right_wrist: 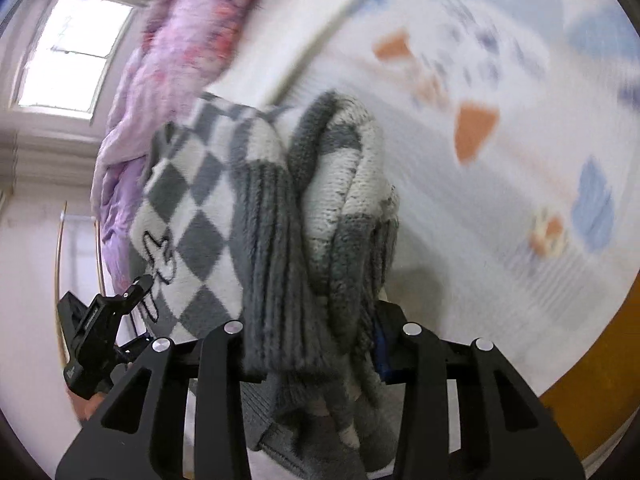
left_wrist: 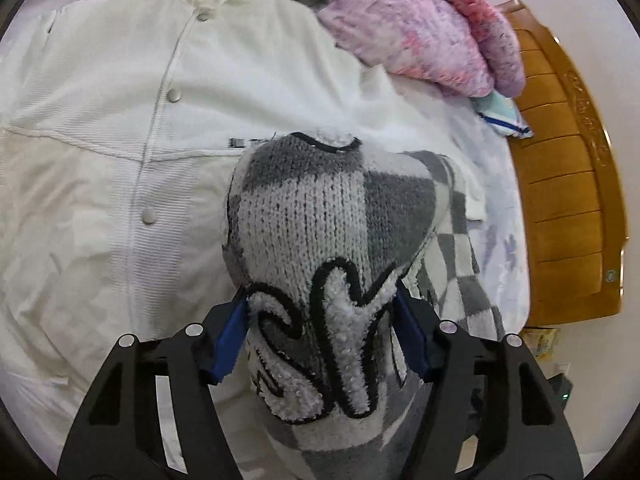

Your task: Fold large clothes

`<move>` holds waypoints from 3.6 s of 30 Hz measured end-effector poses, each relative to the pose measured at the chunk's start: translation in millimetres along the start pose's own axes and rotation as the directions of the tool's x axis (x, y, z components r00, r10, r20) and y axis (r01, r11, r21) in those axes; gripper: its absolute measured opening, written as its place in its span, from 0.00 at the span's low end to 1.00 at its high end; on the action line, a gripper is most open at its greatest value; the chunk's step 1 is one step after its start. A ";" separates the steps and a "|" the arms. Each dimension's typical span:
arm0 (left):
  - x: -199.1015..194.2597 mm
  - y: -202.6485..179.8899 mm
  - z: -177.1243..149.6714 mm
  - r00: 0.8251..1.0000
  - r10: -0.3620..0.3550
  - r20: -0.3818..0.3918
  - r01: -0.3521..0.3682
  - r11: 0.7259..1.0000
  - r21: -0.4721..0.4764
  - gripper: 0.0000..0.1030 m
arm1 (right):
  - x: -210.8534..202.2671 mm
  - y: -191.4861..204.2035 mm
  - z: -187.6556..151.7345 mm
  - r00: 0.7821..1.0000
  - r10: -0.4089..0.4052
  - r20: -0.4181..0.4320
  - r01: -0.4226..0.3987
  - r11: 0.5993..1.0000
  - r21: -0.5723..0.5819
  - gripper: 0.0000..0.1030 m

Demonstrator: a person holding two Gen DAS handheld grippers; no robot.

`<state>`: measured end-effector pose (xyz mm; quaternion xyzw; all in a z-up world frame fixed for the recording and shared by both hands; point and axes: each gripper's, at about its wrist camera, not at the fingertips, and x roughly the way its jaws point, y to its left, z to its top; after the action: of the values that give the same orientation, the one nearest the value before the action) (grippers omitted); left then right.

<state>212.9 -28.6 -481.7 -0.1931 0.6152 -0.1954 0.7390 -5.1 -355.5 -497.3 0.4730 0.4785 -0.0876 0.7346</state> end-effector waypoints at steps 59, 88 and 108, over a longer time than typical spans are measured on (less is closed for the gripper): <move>105.8 -246.3 -133.3 0.956 0.280 -0.083 -0.263 0.949 0.173 0.84 | -86.1 -131.4 168.7 0.898 -0.430 -0.092 0.368 0.848 -0.381 0.55; -143.4 -258.8 -161.8 0.920 0.331 0.209 -0.369 0.911 0.182 0.93 | -196.2 121.3 23.5 0.959 -0.249 0.139 0.277 0.694 -0.665 0.87; -292.6 -212.0 -192.7 0.848 0.272 0.455 -0.399 0.892 0.210 0.93 | -247.3 203.7 -87.6 0.924 -0.156 0.349 0.361 0.659 -0.660 0.92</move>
<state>-36.5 -63.3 -158.7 -0.0048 0.4327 -0.1064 0.8952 -71.3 -258.0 -186.7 0.0616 0.4358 -0.0617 0.8958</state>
